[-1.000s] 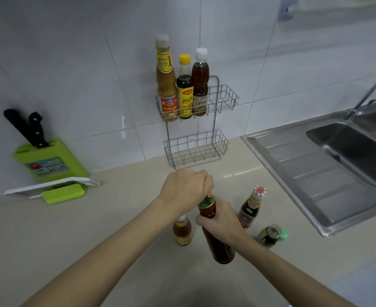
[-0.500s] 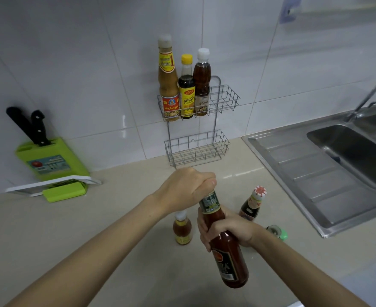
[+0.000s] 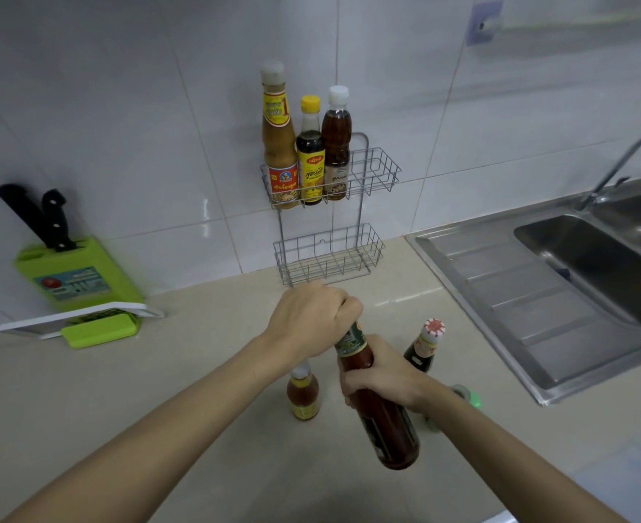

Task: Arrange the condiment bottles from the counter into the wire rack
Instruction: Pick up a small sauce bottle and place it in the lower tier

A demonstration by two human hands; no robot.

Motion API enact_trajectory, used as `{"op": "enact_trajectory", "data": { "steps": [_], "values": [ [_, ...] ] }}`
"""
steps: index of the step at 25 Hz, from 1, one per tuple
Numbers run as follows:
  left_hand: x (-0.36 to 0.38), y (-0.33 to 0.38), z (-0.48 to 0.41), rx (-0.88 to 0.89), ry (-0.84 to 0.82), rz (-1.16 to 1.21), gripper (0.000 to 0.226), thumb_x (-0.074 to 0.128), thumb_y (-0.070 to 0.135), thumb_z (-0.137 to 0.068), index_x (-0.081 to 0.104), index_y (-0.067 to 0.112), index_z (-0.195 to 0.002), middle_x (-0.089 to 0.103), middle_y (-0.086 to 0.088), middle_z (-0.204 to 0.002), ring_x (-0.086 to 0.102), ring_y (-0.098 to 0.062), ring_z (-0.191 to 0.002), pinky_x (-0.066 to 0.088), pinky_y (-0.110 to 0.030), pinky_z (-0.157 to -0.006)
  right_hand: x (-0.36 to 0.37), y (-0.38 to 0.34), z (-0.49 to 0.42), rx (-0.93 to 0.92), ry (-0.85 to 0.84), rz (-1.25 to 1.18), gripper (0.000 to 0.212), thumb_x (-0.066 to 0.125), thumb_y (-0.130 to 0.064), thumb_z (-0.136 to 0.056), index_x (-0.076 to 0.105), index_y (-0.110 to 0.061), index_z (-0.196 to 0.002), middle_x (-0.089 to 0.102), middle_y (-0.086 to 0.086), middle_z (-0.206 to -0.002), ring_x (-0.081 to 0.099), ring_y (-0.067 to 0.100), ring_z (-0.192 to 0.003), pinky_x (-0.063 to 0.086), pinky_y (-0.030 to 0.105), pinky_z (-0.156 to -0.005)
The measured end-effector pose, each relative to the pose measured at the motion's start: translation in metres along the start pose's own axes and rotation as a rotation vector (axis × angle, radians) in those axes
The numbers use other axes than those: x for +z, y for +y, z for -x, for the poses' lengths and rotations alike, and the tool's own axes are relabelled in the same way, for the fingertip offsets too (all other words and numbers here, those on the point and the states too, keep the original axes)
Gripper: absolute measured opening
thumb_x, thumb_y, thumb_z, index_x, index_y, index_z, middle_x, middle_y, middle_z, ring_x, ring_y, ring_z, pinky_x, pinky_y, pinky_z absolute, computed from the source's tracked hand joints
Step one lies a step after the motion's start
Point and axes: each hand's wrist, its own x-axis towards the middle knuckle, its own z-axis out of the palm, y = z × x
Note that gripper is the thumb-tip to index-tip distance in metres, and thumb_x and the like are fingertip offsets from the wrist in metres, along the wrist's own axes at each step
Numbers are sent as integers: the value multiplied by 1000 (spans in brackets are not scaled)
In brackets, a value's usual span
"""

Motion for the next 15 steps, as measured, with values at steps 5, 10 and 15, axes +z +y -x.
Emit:
{"op": "enact_trajectory", "data": {
  "steps": [5, 10, 15],
  "values": [
    [-4, 6, 0, 145, -7, 36, 45, 28, 36, -87, 40, 10, -53, 41, -4, -48, 33, -16, -45, 26, -28, -44, -3, 0, 8, -48, -286, -307, 8, 53, 16, -65, 50, 9, -69, 58, 15, -61, 57, 28, -54, 50, 29, -59],
    [-7, 2, -8, -65, -115, -57, 44, 33, 39, -91, 40, 14, -56, 44, -2, -54, 41, -19, -53, 28, -28, -47, 9, -2, -2, 12, 49, -97, 9, 64, 6, -63, 57, 1, -62, 60, 20, -61, 59, 30, -58, 51, 33, -61],
    [-6, 2, -13, -99, -85, -40, 45, 35, 38, -91, 41, 13, -54, 45, -1, -53, 41, -18, -52, 27, -28, -46, 6, -3, -6, 2, 62, -76, 9, 64, 8, -64, 57, 2, -64, 61, 21, -61, 59, 31, -58, 52, 33, -61]
  ]
}}
